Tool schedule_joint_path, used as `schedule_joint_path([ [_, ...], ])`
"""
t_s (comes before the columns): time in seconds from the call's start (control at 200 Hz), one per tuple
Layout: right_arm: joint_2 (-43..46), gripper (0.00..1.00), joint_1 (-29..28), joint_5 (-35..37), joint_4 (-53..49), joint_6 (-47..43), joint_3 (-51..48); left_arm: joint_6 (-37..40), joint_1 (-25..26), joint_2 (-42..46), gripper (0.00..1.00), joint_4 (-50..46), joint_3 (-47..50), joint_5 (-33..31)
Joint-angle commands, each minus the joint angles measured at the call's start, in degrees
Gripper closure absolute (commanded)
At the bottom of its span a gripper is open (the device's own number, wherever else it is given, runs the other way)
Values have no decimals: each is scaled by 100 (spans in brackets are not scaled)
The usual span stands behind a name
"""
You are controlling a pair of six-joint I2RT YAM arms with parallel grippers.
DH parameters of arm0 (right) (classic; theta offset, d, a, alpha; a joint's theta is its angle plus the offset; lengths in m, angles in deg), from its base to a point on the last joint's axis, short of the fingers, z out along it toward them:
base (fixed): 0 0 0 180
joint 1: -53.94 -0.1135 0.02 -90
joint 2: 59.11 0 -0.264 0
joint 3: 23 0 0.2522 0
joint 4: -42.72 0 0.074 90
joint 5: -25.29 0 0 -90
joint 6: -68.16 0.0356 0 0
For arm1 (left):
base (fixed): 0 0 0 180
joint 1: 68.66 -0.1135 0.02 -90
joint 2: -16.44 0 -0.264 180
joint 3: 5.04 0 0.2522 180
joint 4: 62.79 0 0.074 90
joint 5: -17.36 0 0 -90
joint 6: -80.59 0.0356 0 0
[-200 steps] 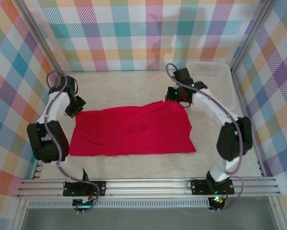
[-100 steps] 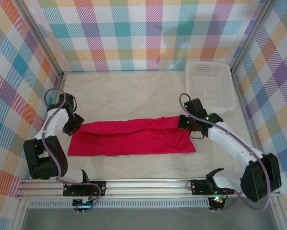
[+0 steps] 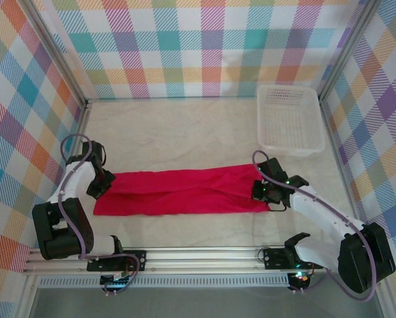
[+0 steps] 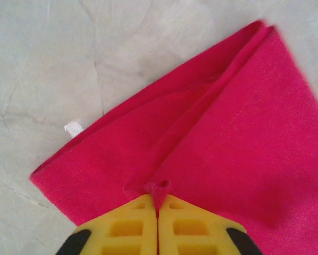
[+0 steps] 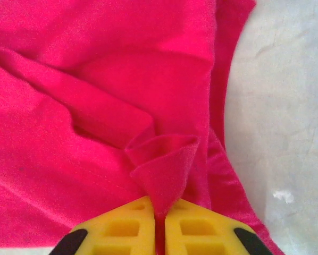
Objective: Fold the inside-out t-shirt
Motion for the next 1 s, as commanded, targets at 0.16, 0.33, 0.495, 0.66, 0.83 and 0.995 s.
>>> schedule_joint_path([
  [0.16,25,64,-496,188,-390,203,798,-225,-45,278,45,124,-207,-57],
  [0.33,-980,49,-821,70,219,184,1240,-372,314,548,44,398,-395,-31],
  [0.495,-2359,42,-985,-17,450,62,2057,-417,635,109,45,405,-565,27],
  [0.66,-3117,41,-1094,-2,528,149,2427,-413,765,-84,46,470,-530,69],
  [0.83,-3182,66,-1154,43,536,332,2530,-421,801,-148,46,536,-520,89],
  [0.995,-2977,100,-1351,292,79,440,2686,-412,845,-215,46,554,-566,91],
])
